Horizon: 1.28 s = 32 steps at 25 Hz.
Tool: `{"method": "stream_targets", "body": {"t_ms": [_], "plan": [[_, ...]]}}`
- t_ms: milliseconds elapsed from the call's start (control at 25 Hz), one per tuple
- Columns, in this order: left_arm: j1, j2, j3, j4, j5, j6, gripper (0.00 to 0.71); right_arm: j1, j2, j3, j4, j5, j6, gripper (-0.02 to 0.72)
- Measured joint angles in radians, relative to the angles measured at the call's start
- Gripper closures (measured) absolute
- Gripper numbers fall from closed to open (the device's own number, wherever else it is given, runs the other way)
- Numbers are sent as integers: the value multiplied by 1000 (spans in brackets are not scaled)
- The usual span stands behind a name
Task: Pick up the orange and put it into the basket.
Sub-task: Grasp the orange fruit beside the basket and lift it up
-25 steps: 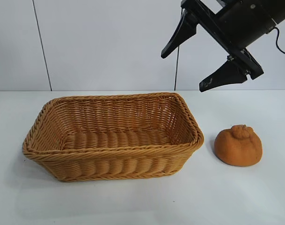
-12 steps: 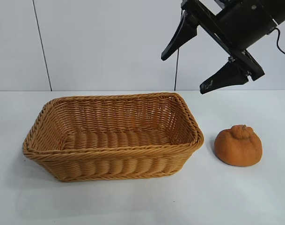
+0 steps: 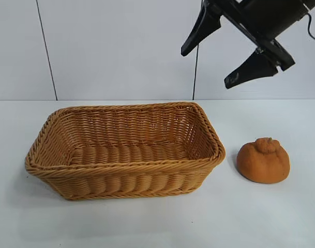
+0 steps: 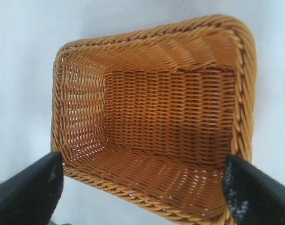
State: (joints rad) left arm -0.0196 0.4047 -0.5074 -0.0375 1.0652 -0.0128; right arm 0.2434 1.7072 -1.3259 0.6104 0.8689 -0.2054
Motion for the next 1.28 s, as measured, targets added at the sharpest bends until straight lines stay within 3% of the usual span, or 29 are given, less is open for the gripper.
{"method": "stream_targets", "body": {"t_ms": [240,360,520,680,1040,1280], "plan": [[0,-192,2,-12,0,0,151,-2,0,-95,-339,85,191,72],[0,-287,2,-12,0,0,151,-29,0,-101,-425,125,227,72],[0,-393,3,-12,0,0,151,-103,0,-101,-447,146,234,72],[0,-409,4,-12,0,0,151,-159,0,-101,-452,146,237,72],[0,-409,5,-12,0,0,151,-172,123,-101,-437,161,237,72],[0,-409,5,-11,1,0,151,-172,282,-101,-389,164,223,72]]}}
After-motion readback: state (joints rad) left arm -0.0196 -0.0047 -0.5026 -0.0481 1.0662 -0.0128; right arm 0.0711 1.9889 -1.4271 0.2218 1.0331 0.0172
